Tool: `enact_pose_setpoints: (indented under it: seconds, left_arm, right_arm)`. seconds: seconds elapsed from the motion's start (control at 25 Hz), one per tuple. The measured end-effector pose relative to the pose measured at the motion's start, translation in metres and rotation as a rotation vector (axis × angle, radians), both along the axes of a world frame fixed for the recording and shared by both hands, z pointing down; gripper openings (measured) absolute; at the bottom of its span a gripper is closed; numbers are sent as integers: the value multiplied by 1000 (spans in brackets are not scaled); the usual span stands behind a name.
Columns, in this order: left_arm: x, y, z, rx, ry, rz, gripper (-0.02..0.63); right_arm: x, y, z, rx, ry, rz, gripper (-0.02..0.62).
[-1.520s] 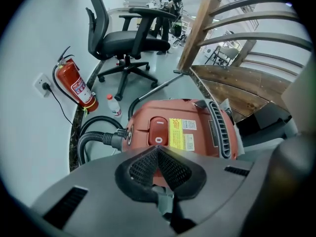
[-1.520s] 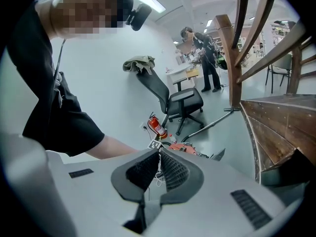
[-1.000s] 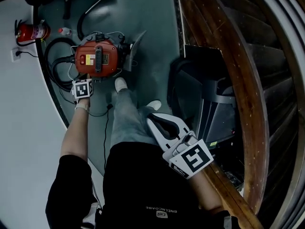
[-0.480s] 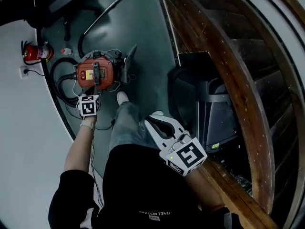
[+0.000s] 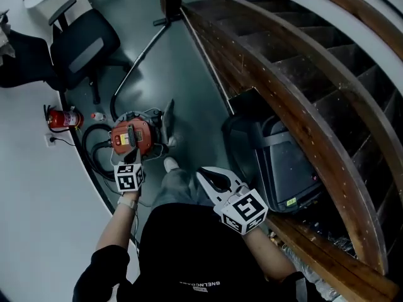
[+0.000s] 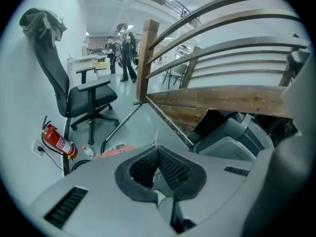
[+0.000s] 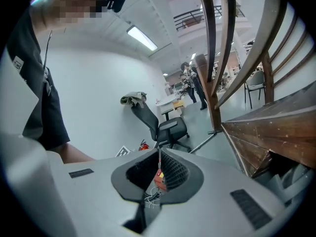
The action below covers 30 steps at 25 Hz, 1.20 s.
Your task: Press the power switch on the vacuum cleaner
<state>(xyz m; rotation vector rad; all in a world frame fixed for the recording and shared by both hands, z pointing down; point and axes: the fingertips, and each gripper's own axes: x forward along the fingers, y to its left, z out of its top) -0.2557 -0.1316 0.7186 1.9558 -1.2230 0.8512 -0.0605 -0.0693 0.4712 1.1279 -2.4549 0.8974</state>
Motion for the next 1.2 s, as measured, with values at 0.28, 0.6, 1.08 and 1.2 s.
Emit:
enact_pose_setpoints:
  seconds: [0.28,0.6,1.08,1.2]
  left_arm:
    - [83,-1,-93,96,70,139,14]
    - [180,26,-200,181,207,305,14]
    - [280,66,-301,308,308,500,14]
    - [299,74,-321,337,344,529,14]
  right_arm:
    - [56,11,-33,70,-36,130,34]
    - [112,35,-66,135,-51,233,35]
    - [193,63,-106,246,-91,370,35]
    - [210,71,-111,267,-98,387,35]
